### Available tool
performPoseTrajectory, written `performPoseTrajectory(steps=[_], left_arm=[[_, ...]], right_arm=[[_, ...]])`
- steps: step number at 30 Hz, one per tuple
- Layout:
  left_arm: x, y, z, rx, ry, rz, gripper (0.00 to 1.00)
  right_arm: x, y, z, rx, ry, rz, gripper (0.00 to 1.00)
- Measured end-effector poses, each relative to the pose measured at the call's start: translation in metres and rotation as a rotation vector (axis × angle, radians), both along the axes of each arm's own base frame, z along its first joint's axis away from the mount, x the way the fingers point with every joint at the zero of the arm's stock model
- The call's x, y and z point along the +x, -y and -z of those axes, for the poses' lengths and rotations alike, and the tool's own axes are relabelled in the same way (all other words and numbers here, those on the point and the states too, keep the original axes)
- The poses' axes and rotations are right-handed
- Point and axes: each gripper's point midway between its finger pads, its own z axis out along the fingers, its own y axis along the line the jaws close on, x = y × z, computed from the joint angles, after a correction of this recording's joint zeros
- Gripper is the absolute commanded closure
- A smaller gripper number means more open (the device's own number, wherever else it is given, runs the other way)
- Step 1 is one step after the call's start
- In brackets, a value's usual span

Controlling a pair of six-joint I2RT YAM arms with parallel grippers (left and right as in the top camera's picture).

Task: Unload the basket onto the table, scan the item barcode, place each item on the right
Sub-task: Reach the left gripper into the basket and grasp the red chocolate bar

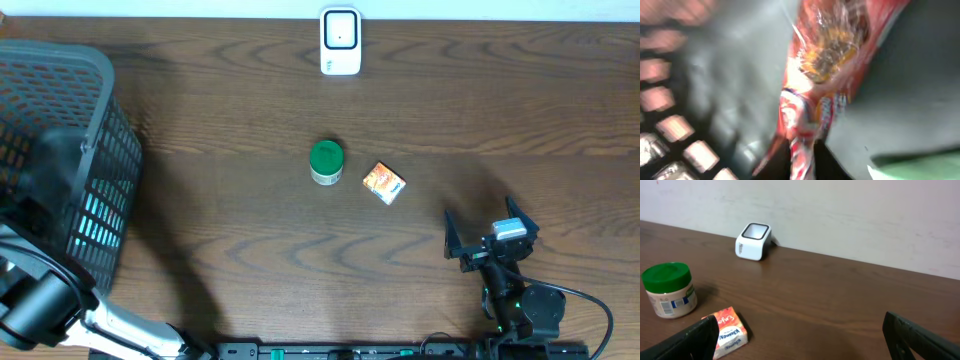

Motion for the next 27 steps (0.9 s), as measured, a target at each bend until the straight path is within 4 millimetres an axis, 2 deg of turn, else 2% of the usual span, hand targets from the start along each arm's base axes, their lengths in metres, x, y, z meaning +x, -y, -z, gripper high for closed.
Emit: performPoseTrajectory(steps=[3, 7, 8, 9, 10, 11, 13, 15, 17, 24, 27], left_arm=[[0.017, -0.017, -0.048, 0.091, 0.093, -0.016, 0.88], [0.037, -0.026, -0.144, 0.260, 0.316, -0.013, 0.86], [0.038, -0.024, -0.171, 0.310, 0.377, -0.009, 0.64], [0.038, -0.019, -0.200, 0.363, 0.439, -0.001, 0.47], [0.037, -0.016, -0.216, 0.393, 0.472, 0.000, 0.35], [0.034, -0.010, -0.234, 0.424, 0.510, 0.002, 0.24], [0.028, -0.001, -0.251, 0.444, 0.540, 0.002, 0.16], [0.025, 0.003, -0.250, 0.431, 0.532, 0.004, 0.15], [0.026, 0.002, -0.228, 0.387, 0.490, 0.016, 0.15], [0.024, 0.006, -0.088, 0.138, 0.266, 0.071, 0.15], [0.018, 0.013, -0.053, 0.094, 0.229, 0.096, 0.14]], right_arm=[[0.000, 0.000, 0.000, 0.000, 0.000, 0.000, 0.01], [0.000, 0.000, 0.000, 0.000, 0.000, 0.000, 0.01], [0.000, 0.000, 0.000, 0.000, 0.000, 0.000, 0.01], [0.000, 0.000, 0.000, 0.000, 0.000, 0.000, 0.01], [0.000, 0.000, 0.000, 0.000, 0.000, 0.000, 0.01], [0.000, 0.000, 0.000, 0.000, 0.000, 0.000, 0.01], [0.000, 0.000, 0.000, 0.000, 0.000, 0.000, 0.01], [0.000, 0.000, 0.000, 0.000, 0.000, 0.000, 0.01], [0.000, 0.000, 0.000, 0.000, 0.000, 0.000, 0.01], [0.000, 0.000, 0.000, 0.000, 0.000, 0.000, 0.01], [0.000, 0.000, 0.000, 0.000, 0.000, 0.000, 0.01]])
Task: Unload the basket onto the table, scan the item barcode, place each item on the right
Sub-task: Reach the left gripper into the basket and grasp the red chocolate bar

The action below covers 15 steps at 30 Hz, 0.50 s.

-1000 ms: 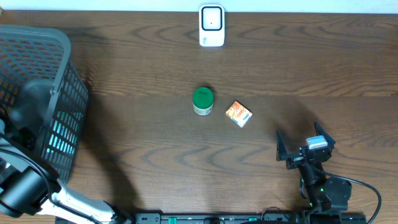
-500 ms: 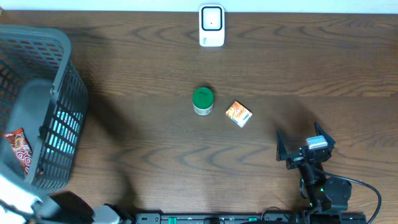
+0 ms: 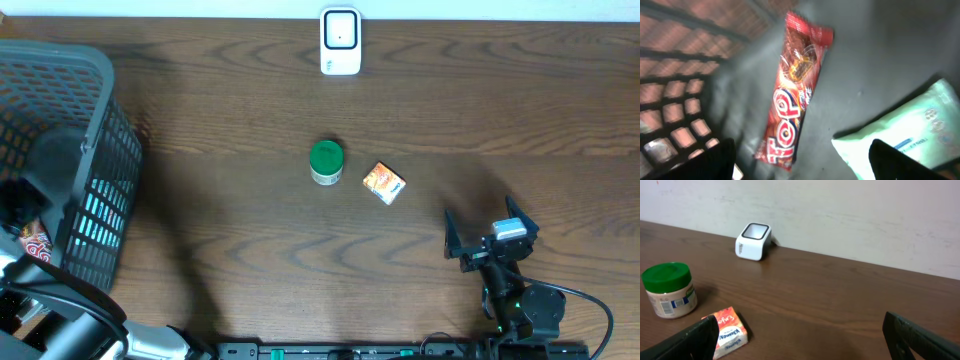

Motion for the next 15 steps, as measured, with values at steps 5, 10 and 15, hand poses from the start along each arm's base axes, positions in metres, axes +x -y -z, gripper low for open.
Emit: performPoseTrajectory(steps=[5, 10, 15], left_arm=[[-0.009, 0.000, 0.028, 0.021, -0.038, 0.010, 0.10], [-0.011, -0.003, 0.036, 0.042, -0.052, 0.022, 0.09], [-0.011, -0.005, 0.049, 0.024, -0.080, 0.028, 0.09]], right_arm=[[0.000, 0.000, 0.000, 0.000, 0.000, 0.000, 0.01], [0.000, 0.000, 0.000, 0.000, 0.000, 0.000, 0.01], [0.000, 0.000, 0.000, 0.000, 0.000, 0.000, 0.01]])
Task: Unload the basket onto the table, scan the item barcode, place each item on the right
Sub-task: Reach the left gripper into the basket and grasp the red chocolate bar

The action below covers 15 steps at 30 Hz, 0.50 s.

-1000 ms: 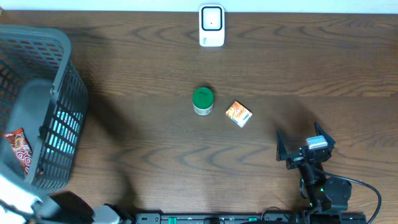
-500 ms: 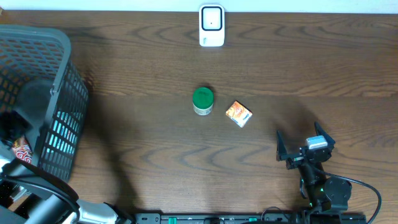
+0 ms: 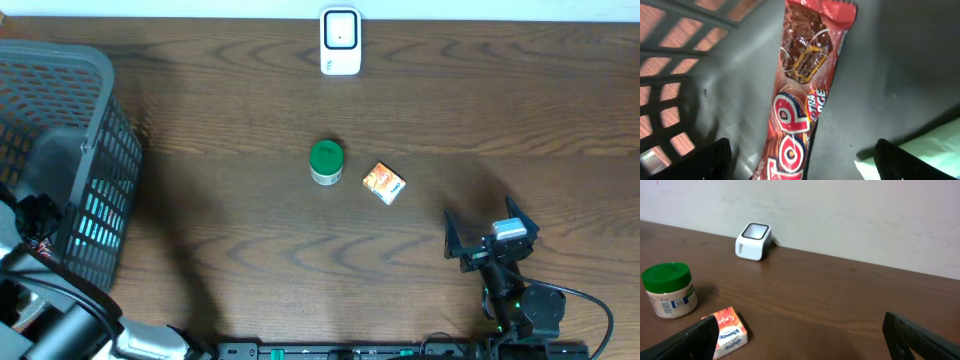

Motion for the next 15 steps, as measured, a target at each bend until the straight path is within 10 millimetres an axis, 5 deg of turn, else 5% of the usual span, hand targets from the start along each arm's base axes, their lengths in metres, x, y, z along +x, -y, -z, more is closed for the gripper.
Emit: performPoseTrajectory(steps=[7, 15], left_arm=[[-0.006, 0.002, 0.037, -0.079, -0.063, -0.001, 0.09], [-0.009, -0.003, 0.039, -0.083, -0.058, -0.017, 0.14]], right_arm=[[0.000, 0.000, 0.000, 0.000, 0.000, 0.000, 0.01], [0.000, 0.000, 0.000, 0.000, 0.000, 0.000, 0.01]])
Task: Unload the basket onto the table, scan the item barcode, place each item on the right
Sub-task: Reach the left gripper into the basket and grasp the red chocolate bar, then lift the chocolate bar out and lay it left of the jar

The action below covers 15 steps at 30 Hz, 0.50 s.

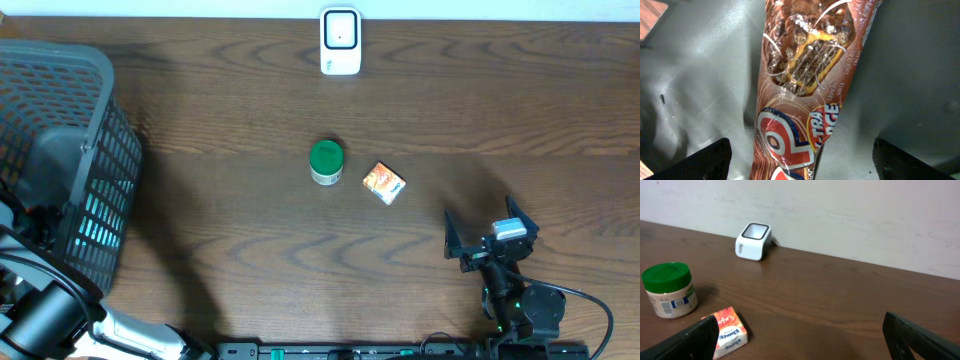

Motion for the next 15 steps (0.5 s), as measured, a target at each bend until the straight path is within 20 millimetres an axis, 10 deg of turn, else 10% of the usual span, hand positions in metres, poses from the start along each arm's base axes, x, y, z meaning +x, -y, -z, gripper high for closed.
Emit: performPoseTrajectory(steps=[6, 15], left_arm=[[0.007, 0.002, 0.005, -0.031, 0.029, 0.001, 0.55], [0.010, 0.002, 0.006, -0.042, 0.038, 0.007, 0.80]], right_arm=[[0.000, 0.000, 0.000, 0.000, 0.000, 0.000, 0.01], [0.000, 0.000, 0.000, 0.000, 0.000, 0.000, 0.01]])
